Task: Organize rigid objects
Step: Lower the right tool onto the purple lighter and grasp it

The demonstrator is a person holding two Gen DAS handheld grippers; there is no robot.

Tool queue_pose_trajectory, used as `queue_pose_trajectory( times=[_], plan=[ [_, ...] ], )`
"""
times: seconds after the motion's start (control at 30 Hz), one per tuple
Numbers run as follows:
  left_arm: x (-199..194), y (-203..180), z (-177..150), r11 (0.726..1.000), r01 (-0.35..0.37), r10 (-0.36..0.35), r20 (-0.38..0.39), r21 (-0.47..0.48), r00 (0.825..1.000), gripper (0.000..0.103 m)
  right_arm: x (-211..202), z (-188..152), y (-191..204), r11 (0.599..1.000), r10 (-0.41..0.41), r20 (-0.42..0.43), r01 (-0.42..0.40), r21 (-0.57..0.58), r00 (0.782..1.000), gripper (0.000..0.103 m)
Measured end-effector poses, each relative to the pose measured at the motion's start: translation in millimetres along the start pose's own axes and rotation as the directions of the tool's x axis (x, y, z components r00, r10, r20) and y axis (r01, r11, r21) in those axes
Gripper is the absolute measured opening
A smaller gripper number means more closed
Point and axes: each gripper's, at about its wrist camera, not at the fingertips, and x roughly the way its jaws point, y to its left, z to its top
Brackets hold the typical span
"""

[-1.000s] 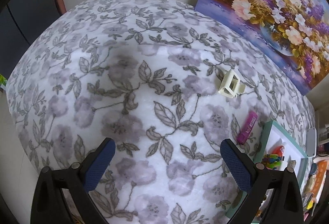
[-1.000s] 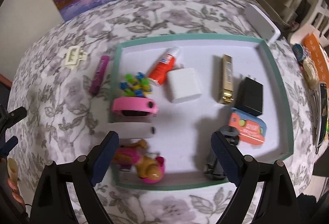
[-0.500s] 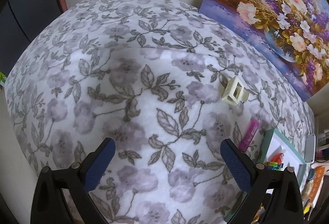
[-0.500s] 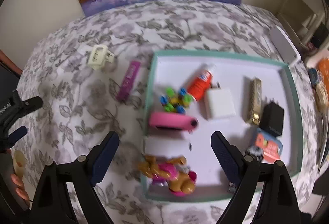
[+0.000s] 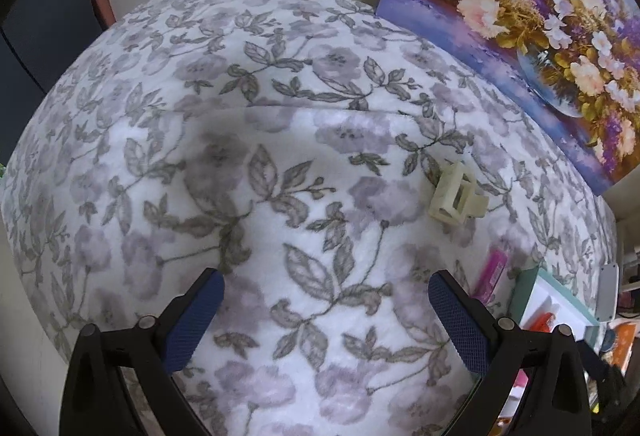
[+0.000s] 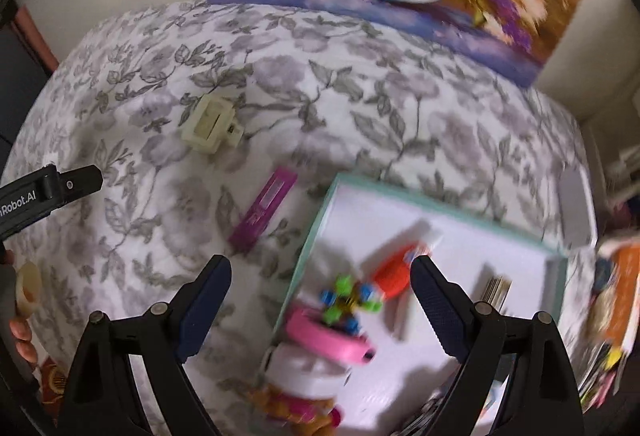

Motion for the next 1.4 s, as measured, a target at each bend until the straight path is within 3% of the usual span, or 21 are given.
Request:
queue_pose_trajectory(
  times=[0.4, 0.83, 1.0, 1.27, 1.4],
  plan=[
    [48.3, -42.0, 34.5, 1.0, -0.007, 0.008, -0.045, 0.025, 0.999, 0.103, 49.5, 35.2, 3.7, 0.979, 0.064, -0.035, -0.07, -0.189, 0.997, 0.091],
    [85.7, -50.0, 39.3, 0.988, 0.027, -0.015, -0.081, 0.153, 0.997, 0.103, 64.4, 43.5, 15.0, 0.943, 0.123, -0.01, -0.12, -0.31, 0.992, 0.091],
    [81.8, -41.9, 45.0, 0.99, 0.035, -0.025, -0.068, 0.14, 0.997, 0.103, 69.0, 34.9, 26.3, 0.907, 0.048, -0.011, -0.048, -0.417, 0.999, 0.091],
    [73.9, -36.0, 46.3, 0.99, 0.062, -0.054, -0.061, 0.129, 0.997, 0.103, 81.0, 25.0, 26.2, 0.871, -0.079, -0.01, 0.064, -0.487, 0.997, 0.091],
    [68.5, -36.0, 47.7, 0.989, 0.074, -0.067, -0.056, 0.129, 0.996, 0.103, 84.5, 20.7, 28.0, 0.858, -0.101, -0.01, 0.082, -0.507, 0.995, 0.091]
  ],
)
